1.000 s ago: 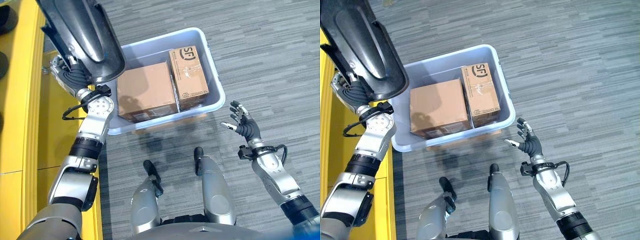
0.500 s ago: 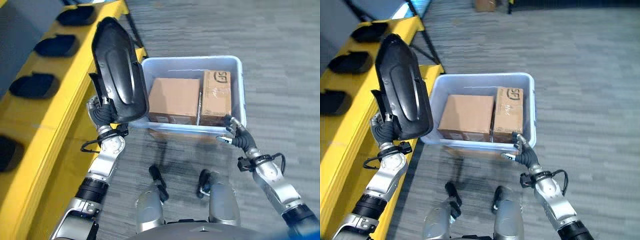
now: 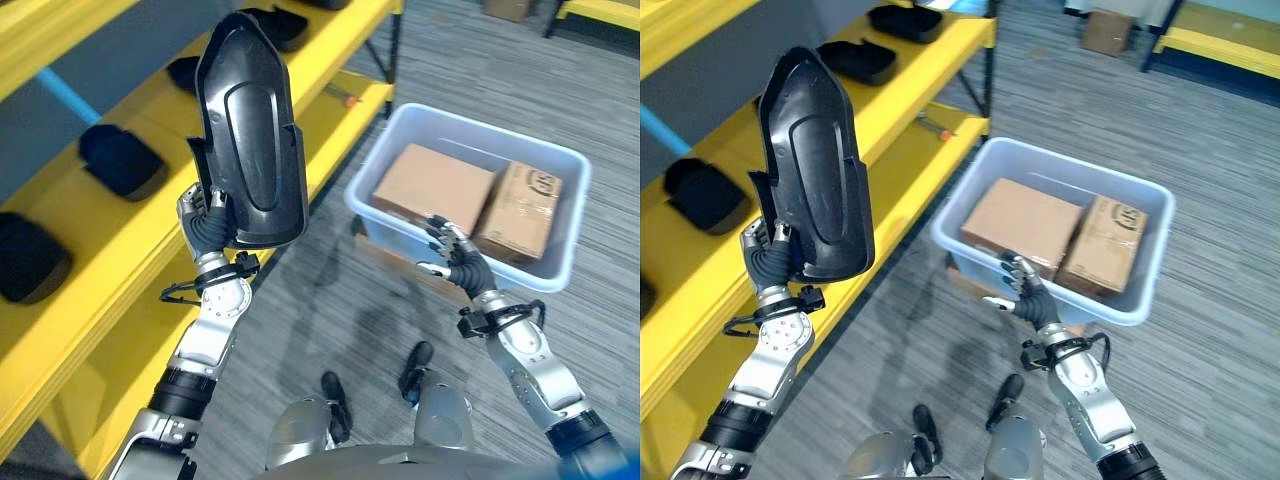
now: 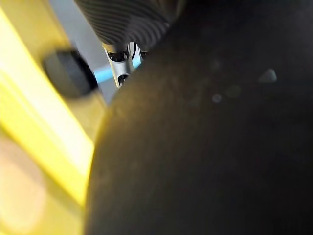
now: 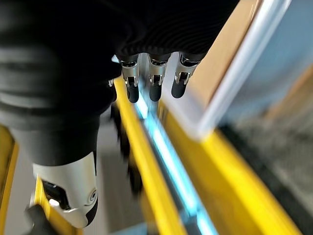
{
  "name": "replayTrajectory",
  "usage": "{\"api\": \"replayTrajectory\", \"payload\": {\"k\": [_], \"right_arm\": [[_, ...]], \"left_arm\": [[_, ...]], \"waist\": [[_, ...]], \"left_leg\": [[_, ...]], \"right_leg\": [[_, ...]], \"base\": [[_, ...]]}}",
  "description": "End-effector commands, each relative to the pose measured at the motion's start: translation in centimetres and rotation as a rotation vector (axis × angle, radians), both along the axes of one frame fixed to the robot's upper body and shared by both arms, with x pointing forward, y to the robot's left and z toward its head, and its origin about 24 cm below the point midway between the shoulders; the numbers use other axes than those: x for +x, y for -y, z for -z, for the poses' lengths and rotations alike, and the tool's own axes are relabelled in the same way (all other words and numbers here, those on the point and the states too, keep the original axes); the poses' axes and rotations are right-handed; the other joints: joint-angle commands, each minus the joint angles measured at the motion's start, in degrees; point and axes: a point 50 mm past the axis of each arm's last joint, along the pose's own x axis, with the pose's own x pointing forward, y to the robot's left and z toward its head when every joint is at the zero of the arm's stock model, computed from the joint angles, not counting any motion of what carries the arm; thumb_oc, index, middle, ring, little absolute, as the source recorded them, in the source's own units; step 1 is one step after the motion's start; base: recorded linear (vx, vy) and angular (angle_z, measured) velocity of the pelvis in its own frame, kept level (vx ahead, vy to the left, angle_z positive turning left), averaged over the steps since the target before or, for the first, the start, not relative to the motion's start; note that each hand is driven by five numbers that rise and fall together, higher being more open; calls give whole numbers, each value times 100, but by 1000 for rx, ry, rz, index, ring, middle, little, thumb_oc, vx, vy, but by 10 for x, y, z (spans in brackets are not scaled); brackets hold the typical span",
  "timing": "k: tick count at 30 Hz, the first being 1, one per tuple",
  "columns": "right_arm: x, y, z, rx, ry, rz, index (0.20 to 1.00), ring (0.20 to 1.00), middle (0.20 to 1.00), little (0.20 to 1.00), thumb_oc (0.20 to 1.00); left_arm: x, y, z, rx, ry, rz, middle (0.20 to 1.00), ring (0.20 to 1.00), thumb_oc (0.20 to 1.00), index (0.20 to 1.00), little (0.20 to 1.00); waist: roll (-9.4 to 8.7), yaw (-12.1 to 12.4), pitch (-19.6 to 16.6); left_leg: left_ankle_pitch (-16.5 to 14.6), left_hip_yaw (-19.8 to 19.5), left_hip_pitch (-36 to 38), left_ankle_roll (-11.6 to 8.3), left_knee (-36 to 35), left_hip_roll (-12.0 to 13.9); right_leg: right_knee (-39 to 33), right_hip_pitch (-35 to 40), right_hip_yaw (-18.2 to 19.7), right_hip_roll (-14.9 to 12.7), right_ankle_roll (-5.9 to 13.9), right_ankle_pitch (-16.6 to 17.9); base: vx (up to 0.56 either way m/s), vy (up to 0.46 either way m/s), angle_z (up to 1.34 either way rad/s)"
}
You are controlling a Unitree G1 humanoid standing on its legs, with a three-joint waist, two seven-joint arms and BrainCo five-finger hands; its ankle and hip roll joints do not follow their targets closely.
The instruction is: Move parts from the plastic box to the shelf.
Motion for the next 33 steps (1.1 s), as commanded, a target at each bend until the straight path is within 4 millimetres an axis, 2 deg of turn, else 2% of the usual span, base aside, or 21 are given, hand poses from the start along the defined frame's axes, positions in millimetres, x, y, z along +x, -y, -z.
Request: {"api": "replayTrajectory", "payload": {"k": [1,5,8,12,13,14,17,22,28,30,32,33], "right_arm": [[5,-17,-15,34,82,-38,1000,1000,1000,1000,1000],[2,-32,-15,37,85,-75,1000,1000,1000,1000,1000],[0,-34,-13,49,80,-81,1000,1000,1000,1000,1000],[-4,-26,-9,60,73,-42,1000,1000,1000,1000,1000],[-4,-21,-8,65,66,-25,1000,1000,1000,1000,1000],[-5,-18,-7,64,61,-19,1000,1000,1000,1000,1000],[-6,-8,-4,60,46,-25,1000,1000,1000,1000,1000],[-5,-6,0,47,26,-68,1000,1000,1000,1000,1000],[2,-9,1,1,58,-98,1000,1000,1000,1000,1000],[2,-8,0,-27,77,-87,1000,1000,1000,1000,1000],[1,2,0,-38,61,-57,1000,1000,1000,1000,1000],[0,6,1,-50,54,-57,1000,1000,1000,1000,1000]], "left_arm": [[-3,-14,-40,104,169,-27,200,200,200,200,200],[-8,-22,-38,112,139,-32,200,200,200,200,200],[-6,-24,-35,124,107,-9,200,200,200,200,200],[4,-15,-33,143,82,64,200,200,200,200,200],[7,-10,-32,146,74,92,200,200,200,200,200],[8,-6,-30,144,66,108,200,200,200,200,200],[6,2,-18,130,33,131,200,200,200,200,200],[-5,6,-5,120,5,128,200,200,200,200,200],[-6,5,-4,113,-3,142,200,200,200,200,200],[-4,6,-3,115,-10,157,200,200,200,200,200],[3,11,-3,120,-26,197,200,200,200,200,200],[4,12,-2,117,-29,199,200,200,200,200,200]], "waist": [[-69,156,-181],[-55,389,-256],[-67,395,-380],[-140,124,-556],[-173,17,-595],[-204,-33,-645],[-308,-98,-733],[-332,-103,-735],[-291,-57,-684],[-290,-117,-666],[-313,-367,-628],[-331,-407,-624]], "left_leg": [[-137,-313,-116,-267,236,394],[-99,-532,-59,-200,11,221],[-41,-937,-47,-107,-172,72],[102,-1768,-144,118,-336,-189],[129,-2071,-96,158,-427,-278],[181,-2245,-90,155,-488,-345],[312,-2605,14,109,-689,-547],[470,-2885,153,60,-851,-691],[327,-2715,-71,17,-385,-729],[243,-2380,-135,-10,-156,-667],[96,-1335,-188,-160,219,-342],[83,-1239,-202,-207,310,-272]], "right_leg": [[-343,912,-45,60,493,-31],[-531,1031,-43,-127,680,290],[-410,1050,413,12,720,221],[-109,861,1716,645,557,-130],[-46,882,2198,978,508,-349],[-88,861,2383,1210,435,-394],[-297,854,2562,1765,234,-455],[-490,816,2678,2183,97,-386],[-767,912,2622,2088,85,-298],[-780,934,2507,2021,83,-302],[-730,1003,2047,1840,65,-343],[-736,1032,1993,1788,51,-339]], "base": [[-64,207,46],[-25,205,50],[51,128,58],[50,52,77],[102,25,140],[110,19,130],[95,-5,112],[51,-56,14],[-6,-105,26],[-15,-82,29],[-22,-57,53],[-4,9,96]]}}
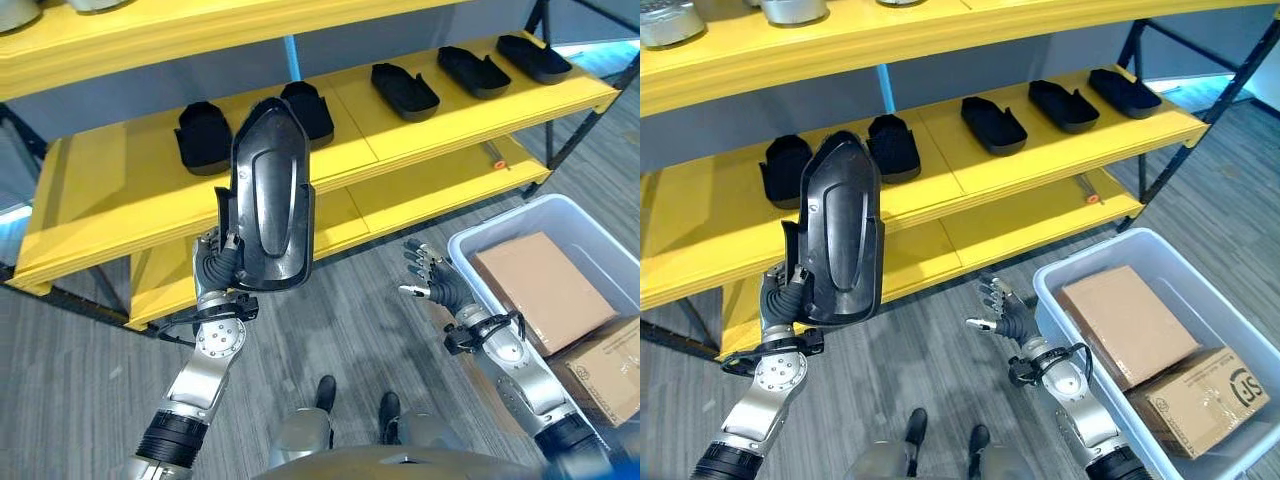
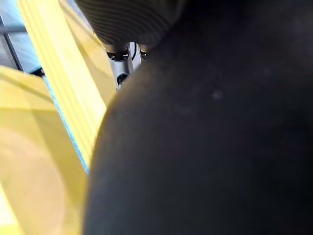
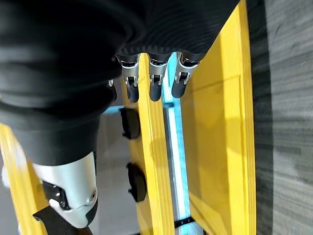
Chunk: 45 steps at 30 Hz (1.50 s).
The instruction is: Move parts from the plastic box to the shelf.
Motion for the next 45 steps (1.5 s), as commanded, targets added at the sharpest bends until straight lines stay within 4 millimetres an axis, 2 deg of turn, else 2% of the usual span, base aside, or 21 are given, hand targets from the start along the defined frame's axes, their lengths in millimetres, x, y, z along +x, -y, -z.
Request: {"api": "replayTrajectory", "payload": {"k": [1,2,3,4,9,11,12,14,17,18,19,23,25,27,29,33,34,37,41,42,45], "right_arm": [[7,1,-28,2,150,-31,1000,1000,1000,1000,1000],[7,3,-28,0,146,-34,1000,1000,1000,1000,1000],[5,10,-27,-8,136,-37,1000,1000,1000,1000,1000],[4,15,-25,-9,127,-37,1000,1000,1000,1000,1000],[1,25,-27,-37,131,-66,1000,1000,1000,1000,1000],[0,26,-28,-41,131,-79,1000,1000,1000,1000,1000],[1,28,-30,-56,134,-105,1000,1000,1000,1000,1000],[0,28,-32,-61,135,-139,1000,1000,1000,1000,1000],[-1,28,-32,-63,133,-148,1000,1000,1000,1000,1000],[-2,20,-35,-61,121,-272,1000,1000,1000,1000,1000],[-2,18,-35,-65,121,-294,1000,1000,1000,1000,1000],[-4,12,-35,-54,103,-346,1000,1000,1000,1000,1000],[-5,8,-34,-34,90,-355,1000,1000,1000,1000,1000],[-5,7,-34,-24,88,-358,1000,1000,1000,1000,1000],[-5,0,-36,14,96,-363,1000,1000,1000,1000,1000],[-5,-12,-40,34,118,-400,1000,1000,1000,1000,1000],[-4,-19,-46,38,146,-439,1000,1000,1000,1000,1000],[-4,-23,-49,41,165,-468,1000,1000,1000,1000,1000],[1,-33,-59,34,212,-539,1000,1000,1000,1000,1000],[2,-35,-58,30,214,-548,1000,1000,1000,1000,1000],[4,-39,-57,27,210,-573,1000,1000,1000,1000,1000]], "left_arm": [[19,1,-43,44,202,48,200,200,200,200,200],[19,1,-42,41,198,46,200,200,200,200,200],[17,-1,-42,32,193,40,200,200,200,200,200],[15,-4,-41,16,191,26,200,200,200,200,200],[4,-20,-34,1,166,-24,200,200,200,200,200],[4,-22,-32,-2,163,-30,200,200,200,200,200],[5,-23,-29,-18,162,-38,200,200,200,200,200],[6,-23,-28,-27,165,-43,200,200,200,200,200],[7,-23,-28,-30,164,-44,200,200,200,200,200],[8,-22,-24,-35,145,-58,200,200,200,200,200],[9,-22,-24,-35,140,-60,200,200,200,200,200],[9,-22,-21,-25,121,-57,200,200,200,200,200],[9,-23,-22,3,114,-51,200,200,200,200,200],[10,-23,-23,8,113,-51,200,200,200,200,200],[12,-24,-29,40,132,-49,200,200,200,200,200],[16,-26,-35,66,143,-42,200,200,200,200,200],[20,-23,-40,87,168,-37,200,200,200,200,200],[23,-20,-42,91,175,-26,200,200,200,200,200],[37,-9,-46,127,163,32,200,200,200,200,200],[40,-7,-45,129,148,40,200,200,200,200,200],[43,-7,-43,130,127,38,200,200,200,200,200]], "waist": [[-281,-370,26],[-290,-389,26],[-298,-435,-3],[-283,-489,-66],[-208,-580,-144],[-185,-600,-135],[-128,-674,-97],[-56,-734,-44],[-64,-753,-11],[28,-745,28],[49,-731,32],[60,-652,6],[-6,-553,-40],[-10,-524,-68],[-85,-403,-110],[-203,-289,-88],[-311,-205,-71],[-370,-148,-64],[-564,46,-101],[-567,77,-125],[-572,102,-147]], "left_leg": [[-234,1140,170,92,1277,-414],[-215,1162,152,59,1320,-352],[-82,1214,174,-39,1297,-136],[174,1214,232,-179,1085,145],[1207,1115,331,-530,384,1214],[1333,1148,333,-559,336,1342],[1575,1261,359,-626,234,1578],[1799,1362,378,-705,143,1740],[1825,1365,406,-722,124,1741],[1801,1308,485,-780,111,1698],[1775,1297,487,-778,128,1670],[1477,1281,537,-739,221,1425],[919,1304,627,-641,294,1144],[814,1318,637,-615,295,1090],[546,1364,751,-529,321,908],[337,1451,765,-407,468,786],[159,1512,685,-297,686,701],[66,1543,614,-237,827,658],[-247,1624,481,24,1179,426],[-393,1581,570,42,1180,364],[-419,1635,665,125,1098,255]], "right_leg": [[-748,456,-57,-62,484,428],[-767,490,-63,-85,467,429],[-803,553,-95,-133,436,406],[-811,585,-133,-168,397,337],[-476,547,-333,-425,284,-43],[-386,525,-380,-473,267,-110],[-138,464,-474,-572,237,-243],[63,449,-534,-673,233,-340],[137,471,-534,-718,242,-388],[362,526,-528,-893,296,-433],[347,548,-543,-901,300,-417],[216,702,-627,-1008,400,-302],[-2,829,-681,-1166,580,-112],[-96,841,-692,-1193,636,-22],[-341,862,-739,-1363,908,254],[-567,901,-763,-1504,1099,476],[-643,927,-750,-1601,1203,565],[-663,948,-749,-1651,1231,614],[-634,1064,-866,-1785,1231,872],[-543,1113,-852,-1803,1282,927],[-367,1072,-915,-1908,1326,1207]], "base": [[4,30,193],[7,49,146],[4,101,109],[5,152,2],[14,205,3],[-8,231,31],[3,391,21],[25,354,23],[51,288,32],[135,776,26],[160,926,40],[68,310,19],[92,311,5],[56,196,4],[57,213,-9],[27,147,11],[3,165,16],[-2,156,15],[14,212,1],[70,165,-10],[35,195,-11]]}}
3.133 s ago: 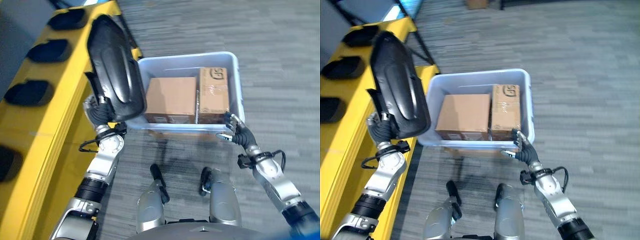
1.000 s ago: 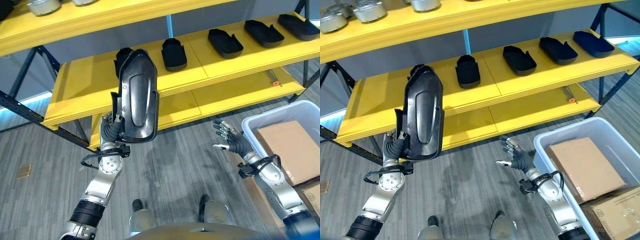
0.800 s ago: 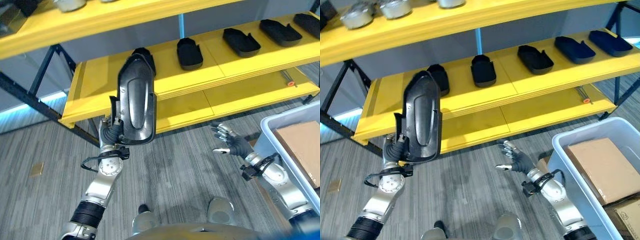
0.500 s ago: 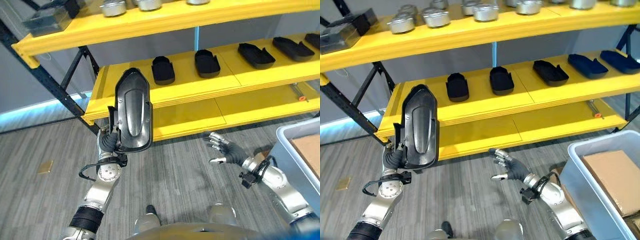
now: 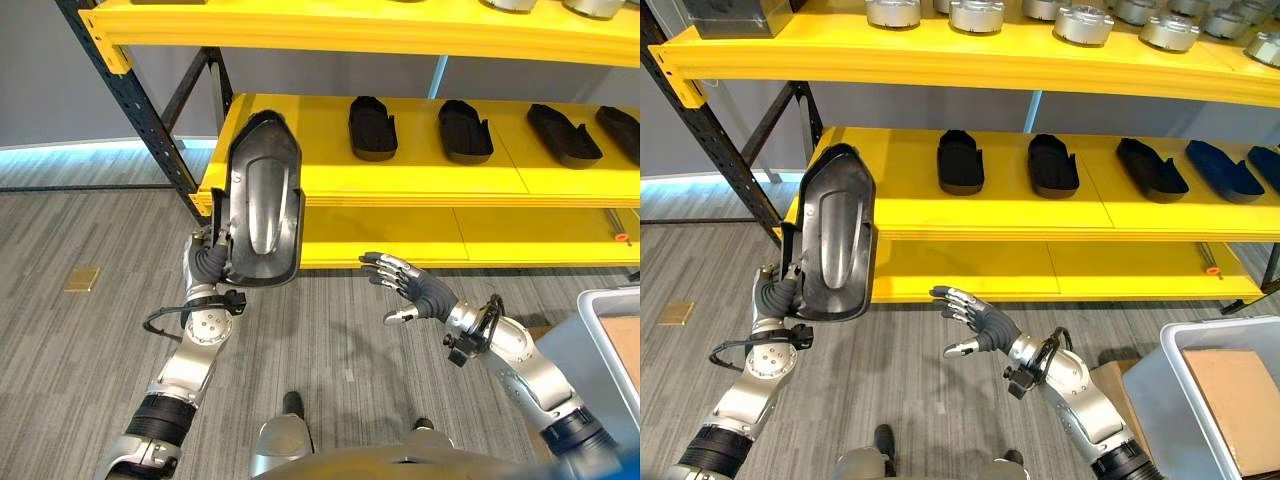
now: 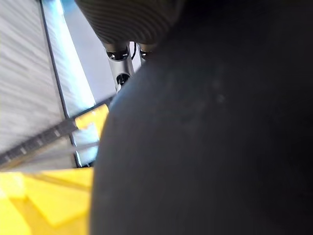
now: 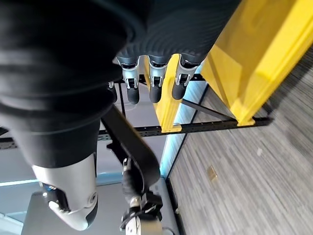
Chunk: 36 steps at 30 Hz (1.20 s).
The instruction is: Move parts from the plastic box to the shelf.
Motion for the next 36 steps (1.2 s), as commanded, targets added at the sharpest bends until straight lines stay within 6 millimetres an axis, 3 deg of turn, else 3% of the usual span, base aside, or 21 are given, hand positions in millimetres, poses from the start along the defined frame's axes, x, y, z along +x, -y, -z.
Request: {"api": "replayTrajectory", "payload": {"k": [1,2,3,4,5,6,8,9,10,11,12,16,17,20,24,26,30,36], "right_arm": [[3,-11,-22,34,111,-92,1000,1000,1000,1000,1000],[3,-12,-21,35,107,-105,1000,1000,1000,1000,1000],[4,-15,-19,32,101,-127,1000,1000,1000,1000,1000],[4,-14,-19,23,101,-128,1000,1000,1000,1000,1000],[3,-10,-18,14,94,-123,1000,1000,1000,1000,1000],[3,-7,-19,8,89,-124,1000,1000,1000,1000,1000],[4,-5,-20,-8,98,-134,1000,1000,1000,1000,1000],[4,-5,-19,-14,104,-132,1000,1000,1000,1000,1000],[4,-3,-19,-24,111,-119,1000,1000,1000,1000,1000],[3,-3,-18,-26,111,-116,1000,1000,1000,1000,1000],[-1,1,-13,-34,94,-97,1000,1000,1000,1000,1000],[-3,6,-10,-41,85,-77,1000,1000,1000,1000,1000],[-2,9,-9,-43,82,-61,1000,1000,1000,1000,1000],[0,11,-4,-87,80,-32,1000,1000,1000,1000,1000],[4,12,-8,-114,105,-8,1000,1000,1000,1000,1000],[5,13,-9,-116,112,-1,1000,1000,1000,1000,1000],[9,21,-15,-128,137,59,1000,1000,1000,1000,1000],[8,31,-9,-109,133,173,1000,1000,1000,1000,1000]], "left_arm": [[20,10,-40,33,178,29,200,200,200,200,200],[20,8,-39,37,175,19,200,200,200,200,200],[22,6,-38,37,167,11,200,200,200,200,200],[25,10,-38,40,166,24,200,200,200,200,200],[27,15,-36,32,160,35,200,200,200,200,200],[26,17,-36,25,160,36,200,200,200,200,200],[24,17,-36,28,166,29,200,200,200,200,200],[24,19,-36,20,162,34,200,200,200,200,200],[24,20,-35,20,157,46,200,200,200,200,200],[24,21,-35,21,154,49,200,200,200,200,200],[18,25,-25,27,126,84,200,200,200,200,200],[17,30,-23,41,129,102,200,200,200,200,200],[18,36,-23,43,130,116,200,200,200,200,200],[17,42,-21,16,137,124,200,200,200,200,200],[16,46,-23,20,126,159,200,200,200,200,200],[17,47,-23,20,124,162,200,200,200,200,200],[16,47,-26,26,125,200,200,200,200,200,200],[14,42,-27,16,130,167,200,200,200,200,200]], "waist": [[204,112,-111],[212,125,-113],[243,75,-129],[243,-79,-119],[246,-205,-123],[227,-266,-127],[205,-279,-100],[173,-317,-75],[114,-391,-49],[93,-412,-42],[-12,-550,108],[-30,-652,156],[-39,-706,131],[-40,-710,56],[13,-677,-3],[11,-675,-1],[1,-682,11],[38,-703,-3]], "left_leg": [[-617,76,567,344,48,-107],[-606,132,647,370,-48,-136],[-561,151,787,417,-280,-210],[-457,59,781,481,-382,-310],[-466,-62,823,507,-439,-417],[-478,-78,857,524,-478,-512],[-664,-62,1014,529,-542,-648],[-685,-55,1004,578,-526,-703],[-769,-175,1024,608,-487,-769],[-796,-209,1041,615,-482,-783],[-1028,-604,1259,654,-354,-836],[-1157,-898,1329,698,-238,-853],[-1190,-1092,1289,709,-156,-882],[-1259,-1290,1259,638,-84,-832],[-1082,-1297,1243,521,-309,-666],[-1056,-1273,1222,505,-327,-639],[-814,-950,1031,345,-300,-292],[-426,-914,720,221,479,-86]], "right_leg": [[556,129,-509,-155,160,724],[678,69,-545,-175,191,785],[909,-85,-422,4,177,691],[816,-285,-135,563,1,330],[726,-402,125,930,-47,118],[620,-520,140,1034,-63,142],[292,-712,-28,995,32,254],[26,-860,32,959,55,536],[-278,-1035,327,925,140,844],[-353,-1085,405,915,168,930],[-840,-1541,890,1021,302,1381],[-773,-1524,1241,1229,203,1316],[-696,-1528,1540,1310,114,1280],[-323,-1431,1792,1428,-77,1005],[-223,-1223,1740,1547,-292,648],[-208,-1205,1705,1550,-310,606],[-24,-1032,1451,1613,-507,232],[244,-838,1257,1761,-787,-155]], "base": [[34,261,-44],[60,306,-70],[42,287,-80],[94,280,-69],[102,181,-35],[148,134,19],[148,52,76],[173,-60,36],[117,-84,-1],[528,-246,20],[486,-213,38],[312,-144,57],[259,-163,70],[354,-233,94],[236,-116,59],[150,-91,38],[254,-147,38],[176,-172,18]]}}
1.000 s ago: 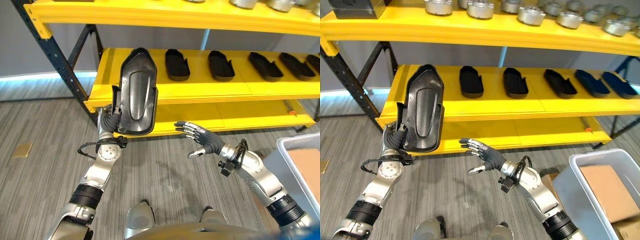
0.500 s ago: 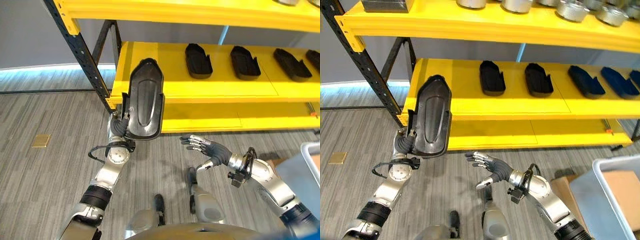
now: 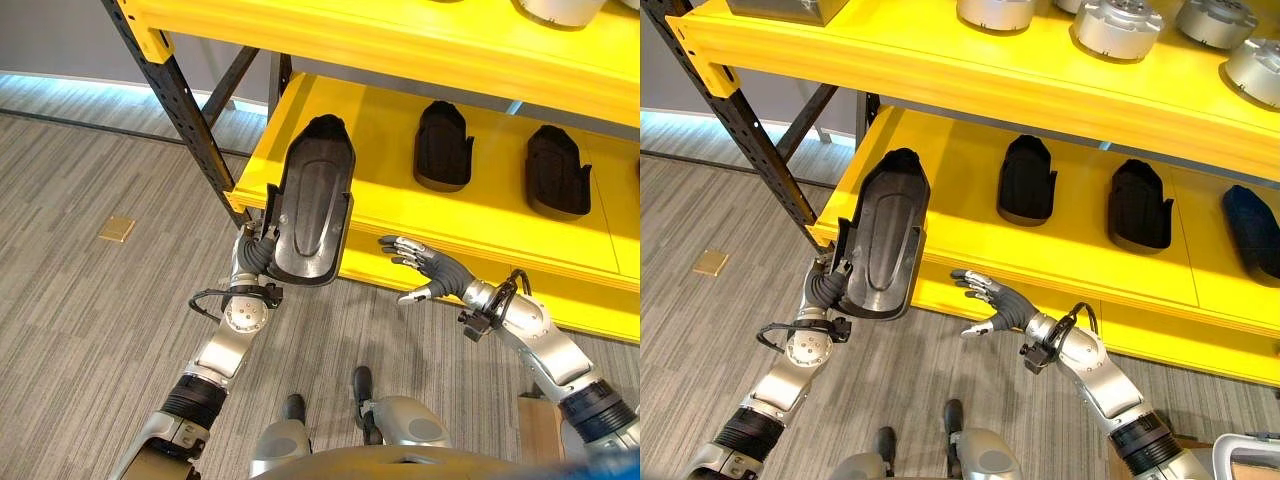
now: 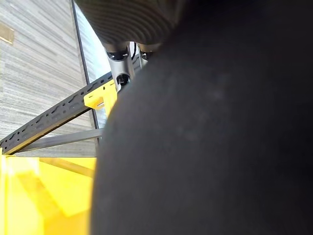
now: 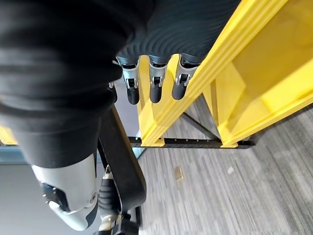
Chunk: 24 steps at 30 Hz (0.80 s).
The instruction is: Move parts from the plastic box to the shelf.
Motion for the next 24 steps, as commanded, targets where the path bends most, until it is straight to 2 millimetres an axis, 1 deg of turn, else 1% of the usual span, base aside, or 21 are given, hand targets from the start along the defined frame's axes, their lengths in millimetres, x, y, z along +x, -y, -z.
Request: {"api": "replayTrajectory", "payload": {"k": [1,2,3,5,6,7,8,9,10,11,12,13,15,16,17,18,19,20,21,22,24], "right_arm": [[-7,-2,-7,85,71,37,1000,1000,1000,1000,1000],[-7,-1,-7,92,67,40,1000,1000,1000,1000,1000],[-9,0,-6,109,62,49,1000,1000,1000,1000,1000],[-11,0,-4,135,45,51,1000,1000,1000,1000,1000],[-12,0,-3,140,42,50,1000,1000,1000,1000,1000],[-15,-1,-1,133,39,32,1000,1000,1000,1000,1000],[-17,-2,1,131,39,28,1000,1000,1000,1000,1000],[-18,-3,2,136,28,28,1000,1000,1000,1000,1000],[-18,-3,3,136,25,26,1000,1000,1000,1000,1000],[-16,-3,3,130,23,21,1000,1000,1000,1000,1000],[-15,-2,2,131,21,20,1000,1000,1000,1000,1000],[-15,1,0,124,25,6,1000,1000,1000,1000,1000],[-16,3,1,120,20,8,1000,1000,1000,1000,1000],[-16,4,0,115,20,5,1000,1000,1000,1000,1000],[-15,5,0,99,18,0,1000,1000,1000,1000,1000],[-14,4,1,95,16,0,1000,1000,1000,1000,1000],[-13,4,1,97,16,2,1000,1000,1000,1000,1000],[-14,5,1,101,15,-2,1000,1000,1000,1000,1000],[-14,6,1,102,15,-1,1000,1000,1000,1000,1000],[-15,6,1,110,15,0,1000,1000,1000,1000,1000],[-15,5,-2,126,20,6,1000,1000,1000,1000,1000]], "left_arm": [[4,-3,-39,12,197,-3,200,200,200,200,200],[4,-5,-40,11,203,-15,200,200,200,200,200],[3,-7,-41,6,208,-36,200,200,200,200,200],[3,-10,-41,0,215,-62,200,200,200,200,200],[4,-11,-42,-2,218,-67,200,200,200,200,200],[4,-12,-42,-9,220,-77,200,200,200,200,200],[5,-12,-43,-13,219,-83,200,200,200,200,200],[6,-13,-43,-15,220,-87,200,200,200,200,200],[6,-15,-44,-15,224,-91,200,200,200,200,200],[7,-17,-44,-19,227,-99,200,200,200,200,200],[6,-19,-45,-20,236,-105,200,200,200,200,200],[5,-23,-44,-23,241,-113,200,200,200,200,200],[5,-26,-41,-32,240,-120,200,200,200,200,200],[5,-27,-40,-34,240,-122,200,200,200,200,200],[6,-26,-36,-40,235,-131,200,200,200,200,200],[8,-24,-35,-41,231,-134,200,200,200,200,200],[9,-23,-35,-40,230,-132,200,200,200,200,200],[12,-21,-35,-35,227,-131,200,200,200,200,200],[13,-20,-35,-36,225,-130,200,200,200,200,200],[16,-17,-34,-31,213,-130,200,200,200,200,200],[20,-12,-36,-9,217,-119,200,200,200,200,200]], "waist": [[-139,-4,-361],[-131,-21,-372],[-102,-60,-402],[-70,-127,-418],[-59,-158,-419],[-68,-182,-393],[-90,-177,-344],[-98,-179,-295],[-83,-174,-261],[-21,-160,-210],[-4,-150,-193],[41,-136,-206],[58,-135,-199],[68,-138,-194],[118,-167,-196],[150,-183,-196],[168,-190,-192],[197,-232,-193],[203,-239,-191],[232,-259,-197],[238,-264,-197]], "left_leg": [[-175,485,57,232,1225,76],[-157,498,33,231,1361,91],[-114,538,12,215,1639,110],[74,657,-115,167,2203,168],[94,720,-205,151,2494,190],[189,771,-470,146,3042,179],[289,737,-836,147,3408,208],[271,706,-1169,183,3545,252],[242,704,-1283,215,3336,261],[389,674,-1228,157,2521,316],[754,590,-1214,51,1746,361],[937,465,-1226,-36,1002,505],[1245,344,-1144,-139,415,695],[1314,310,-1107,-168,260,759],[1222,347,-1018,-198,75,853],[1106,434,-935,-206,38,851],[1076,464,-915,-215,55,848],[956,520,-866,-208,97,790],[900,538,-840,-199,94,768],[733,548,-714,-177,24,666],[609,512,-566,-158,-62,533]], "right_leg": [[141,35,213,-267,377,-5],[161,51,216,-246,344,-38],[188,72,229,-211,286,-96],[189,114,247,-171,195,-158],[194,123,245,-154,156,-175],[194,175,280,-142,92,-185],[188,220,335,-119,52,-174],[185,247,369,-89,39,-170],[179,278,390,-74,64,-195],[146,380,404,-50,113,-264],[64,455,432,-77,142,-270],[-2,522,426,-116,191,-290],[-31,632,395,-203,215,-341],[-24,666,394,-231,219,-365],[78,682,378,-314,248,-453],[157,655,341,-365,269,-498],[198,638,326,-383,272,-517],[268,610,301,-413,288,-541],[292,602,301,-425,302,-551],[335,545,288,-462,372,-523],[302,444,273,-521,465,-424]], "base": [[182,-198,-3],[152,-168,-8],[151,-166,-12],[124,-153,-13],[115,-159,-3],[103,-167,6],[86,-155,35],[43,-67,43],[68,72,30],[97,216,0],[131,353,-37],[116,328,-38],[115,254,-19],[144,344,-19],[131,356,-32],[117,368,-27],[83,265,-31],[69,192,-37],[95,213,-26],[83,196,-20],[50,182,-1]]}}
